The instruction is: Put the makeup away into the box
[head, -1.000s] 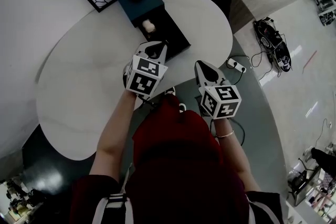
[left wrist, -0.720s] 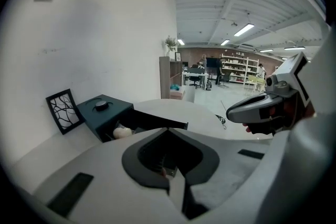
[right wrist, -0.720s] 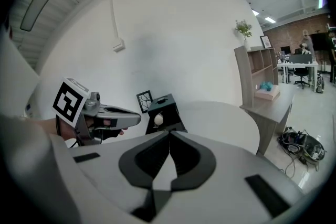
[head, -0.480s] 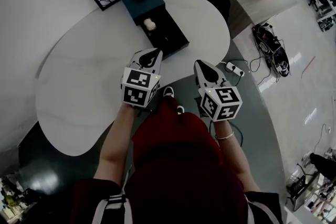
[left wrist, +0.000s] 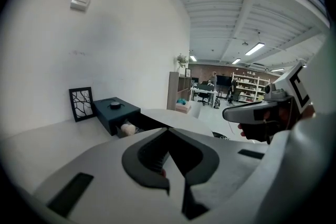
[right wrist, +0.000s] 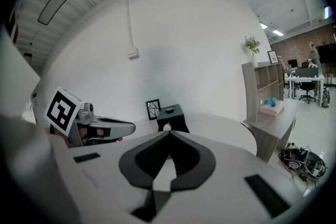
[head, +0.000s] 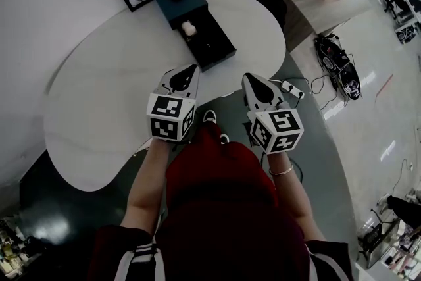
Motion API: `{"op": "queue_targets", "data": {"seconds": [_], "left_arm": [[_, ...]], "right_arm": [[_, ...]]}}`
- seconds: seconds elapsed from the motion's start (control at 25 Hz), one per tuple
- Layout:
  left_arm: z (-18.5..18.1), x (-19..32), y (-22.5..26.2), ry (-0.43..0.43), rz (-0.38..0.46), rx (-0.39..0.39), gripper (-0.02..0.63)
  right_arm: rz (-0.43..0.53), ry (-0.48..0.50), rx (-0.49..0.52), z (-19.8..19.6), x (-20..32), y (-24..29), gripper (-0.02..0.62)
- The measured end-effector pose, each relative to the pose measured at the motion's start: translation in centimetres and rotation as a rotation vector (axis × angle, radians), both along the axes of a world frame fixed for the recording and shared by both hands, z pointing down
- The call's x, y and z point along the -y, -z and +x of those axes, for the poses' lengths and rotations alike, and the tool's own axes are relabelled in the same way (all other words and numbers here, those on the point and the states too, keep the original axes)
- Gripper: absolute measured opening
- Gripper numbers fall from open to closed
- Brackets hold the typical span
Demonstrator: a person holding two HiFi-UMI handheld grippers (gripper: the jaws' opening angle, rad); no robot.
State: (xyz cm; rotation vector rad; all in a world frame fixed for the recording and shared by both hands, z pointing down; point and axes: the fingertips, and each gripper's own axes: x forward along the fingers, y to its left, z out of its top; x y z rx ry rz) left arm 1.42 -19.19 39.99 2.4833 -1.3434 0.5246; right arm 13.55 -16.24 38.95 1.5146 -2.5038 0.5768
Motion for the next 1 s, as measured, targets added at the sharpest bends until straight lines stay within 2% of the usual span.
{"op": "queue_targets", "data": {"seconds": [0.44,1.0], "left_arm": [[-0.6,-2.6,1.2,0.059,0.067,-0.023,0.022],[-1.3,-4.7,0.4,0.062,0.071,-0.002,0.022]], "right_arm": [[0.022,0.051,-0.006,-0.8,-1.8,1.0,0.014],[0.04,0.115,-0.035,-2.5,-3.2,1.1,0.014]]}}
